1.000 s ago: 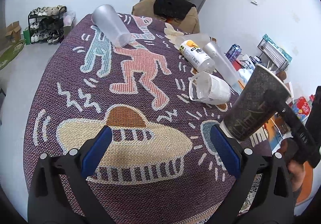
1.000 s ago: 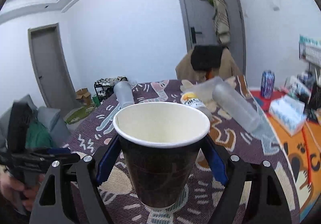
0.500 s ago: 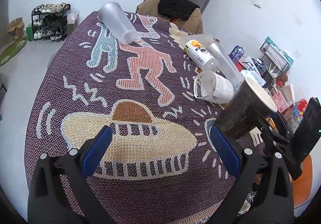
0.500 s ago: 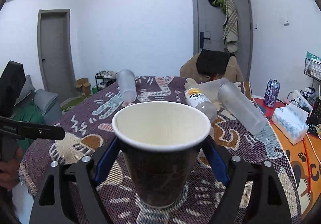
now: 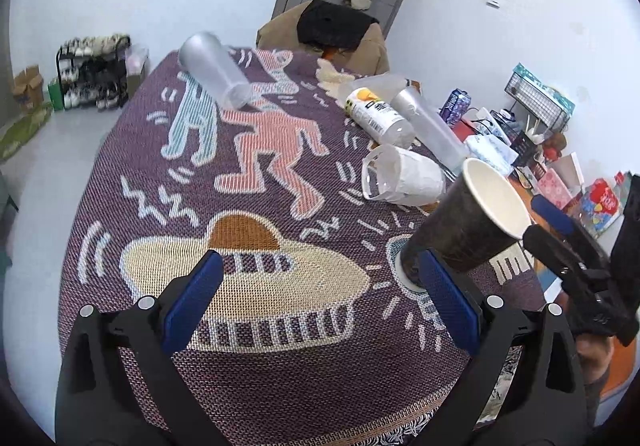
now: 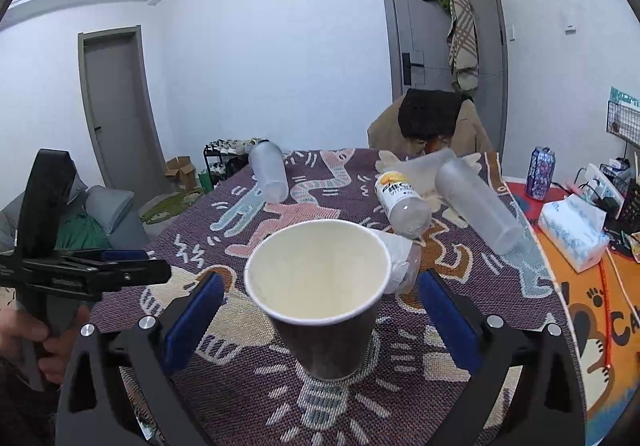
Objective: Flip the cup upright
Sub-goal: 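Lower the dark paper cup rim-up onto the blanket with the right gripper, then open the right gripper and withdraw it from the upright cup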
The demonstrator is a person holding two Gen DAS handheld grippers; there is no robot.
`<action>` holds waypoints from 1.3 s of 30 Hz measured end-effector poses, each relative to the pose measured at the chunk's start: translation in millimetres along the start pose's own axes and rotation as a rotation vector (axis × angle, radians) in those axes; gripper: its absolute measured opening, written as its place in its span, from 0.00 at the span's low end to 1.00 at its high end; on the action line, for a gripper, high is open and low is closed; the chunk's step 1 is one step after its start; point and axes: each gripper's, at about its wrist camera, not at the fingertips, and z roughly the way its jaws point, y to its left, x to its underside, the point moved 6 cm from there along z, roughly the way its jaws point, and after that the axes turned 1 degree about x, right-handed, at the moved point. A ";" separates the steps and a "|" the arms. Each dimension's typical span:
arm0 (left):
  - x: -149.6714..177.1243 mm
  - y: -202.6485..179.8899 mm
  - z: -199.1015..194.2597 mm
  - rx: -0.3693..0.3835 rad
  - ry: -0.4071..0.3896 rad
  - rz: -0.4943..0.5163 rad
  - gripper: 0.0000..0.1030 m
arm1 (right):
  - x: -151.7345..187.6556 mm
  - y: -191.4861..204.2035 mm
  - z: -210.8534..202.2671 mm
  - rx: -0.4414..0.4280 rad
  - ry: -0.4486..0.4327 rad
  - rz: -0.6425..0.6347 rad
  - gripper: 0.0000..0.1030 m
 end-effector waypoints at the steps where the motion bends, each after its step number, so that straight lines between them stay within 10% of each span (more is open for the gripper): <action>1: -0.5 -3.7 -2.3 -0.003 -0.007 0.013 0.94 | -0.6 0.1 -6.3 -0.002 -0.005 0.002 0.93; 39: 38.0 -66.0 -89.6 -0.191 -0.303 0.222 0.95 | 58.9 -28.4 -77.5 -0.002 0.013 0.113 0.93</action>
